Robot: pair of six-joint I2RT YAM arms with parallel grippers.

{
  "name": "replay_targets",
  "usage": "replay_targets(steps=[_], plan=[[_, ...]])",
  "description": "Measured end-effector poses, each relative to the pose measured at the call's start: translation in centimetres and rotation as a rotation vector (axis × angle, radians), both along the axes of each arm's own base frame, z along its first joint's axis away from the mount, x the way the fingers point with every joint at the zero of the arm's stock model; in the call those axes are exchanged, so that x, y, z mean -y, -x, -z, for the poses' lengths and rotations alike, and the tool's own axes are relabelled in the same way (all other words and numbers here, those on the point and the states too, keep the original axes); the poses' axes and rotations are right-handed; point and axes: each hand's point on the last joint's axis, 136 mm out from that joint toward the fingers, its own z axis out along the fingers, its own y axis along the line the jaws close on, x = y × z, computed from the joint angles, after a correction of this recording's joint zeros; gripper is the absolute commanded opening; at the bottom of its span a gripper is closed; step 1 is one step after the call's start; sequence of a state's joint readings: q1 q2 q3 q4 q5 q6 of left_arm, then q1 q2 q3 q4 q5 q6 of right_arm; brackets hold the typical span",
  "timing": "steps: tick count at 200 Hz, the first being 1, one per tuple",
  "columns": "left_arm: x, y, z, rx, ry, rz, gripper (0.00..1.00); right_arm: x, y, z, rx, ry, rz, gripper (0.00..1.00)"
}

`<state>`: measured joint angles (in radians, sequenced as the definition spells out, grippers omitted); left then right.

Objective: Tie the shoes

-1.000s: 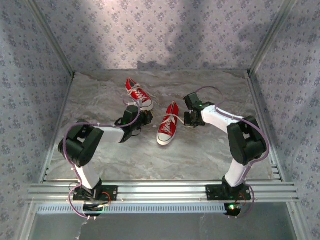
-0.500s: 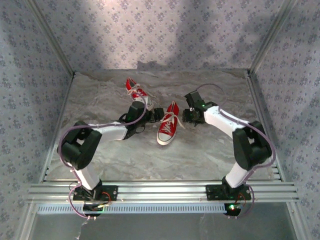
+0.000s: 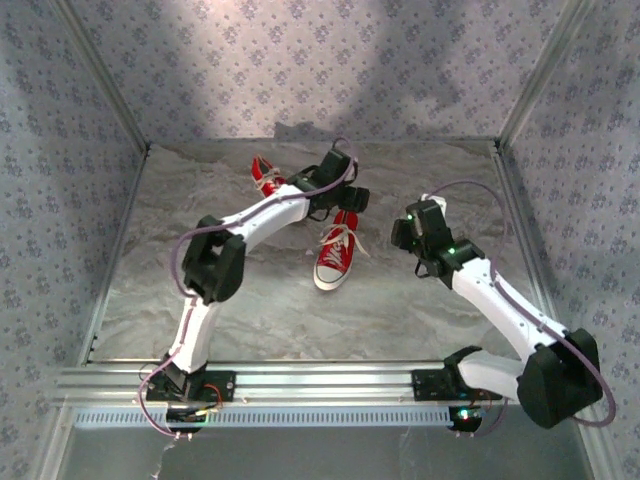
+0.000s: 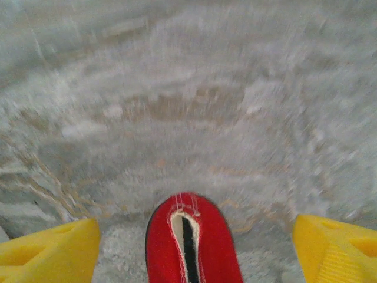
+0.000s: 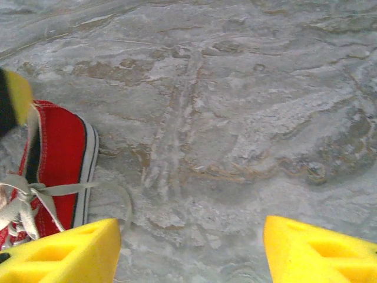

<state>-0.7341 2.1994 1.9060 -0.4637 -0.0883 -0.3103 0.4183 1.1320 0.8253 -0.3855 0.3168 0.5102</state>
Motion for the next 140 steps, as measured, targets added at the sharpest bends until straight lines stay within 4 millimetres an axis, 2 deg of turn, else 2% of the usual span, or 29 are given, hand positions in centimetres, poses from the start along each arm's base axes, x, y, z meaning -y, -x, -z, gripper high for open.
replay_targets(steps=[15,28,48,64,89,114,140], plan=[[-0.2,0.3,2.8,-0.063,-0.08,0.0,0.81,0.6,0.6,0.0,0.004,-0.002,0.012,0.65],[-0.5,0.2,4.3,-0.096,-0.134,-0.003,0.78,0.9,0.9,-0.1,0.006,-0.005,0.019,0.65],[-0.5,-0.2,5.6,-0.119,-0.173,-0.01,0.62,1.0,1.1,-0.2,0.006,-0.007,0.02,0.64],[-0.5,-0.7,5.9,-0.129,-0.18,-0.014,0.41,1.0,1.1,-0.2,0.004,-0.007,0.021,0.63],[-0.2,-1.3,5.7,-0.127,-0.185,-0.02,0.0,1.0,1.1,-0.2,0.004,-0.008,0.021,0.62],[-0.7,-2.2,5.1,-0.123,-0.173,-0.053,0.0,1.0,1.2,-0.1,0.001,-0.008,0.022,0.61],[-2.5,-5.3,3.8,-0.094,-0.119,-0.152,0.0,1.0,1.2,0.0,-0.002,-0.014,0.029,0.6]])
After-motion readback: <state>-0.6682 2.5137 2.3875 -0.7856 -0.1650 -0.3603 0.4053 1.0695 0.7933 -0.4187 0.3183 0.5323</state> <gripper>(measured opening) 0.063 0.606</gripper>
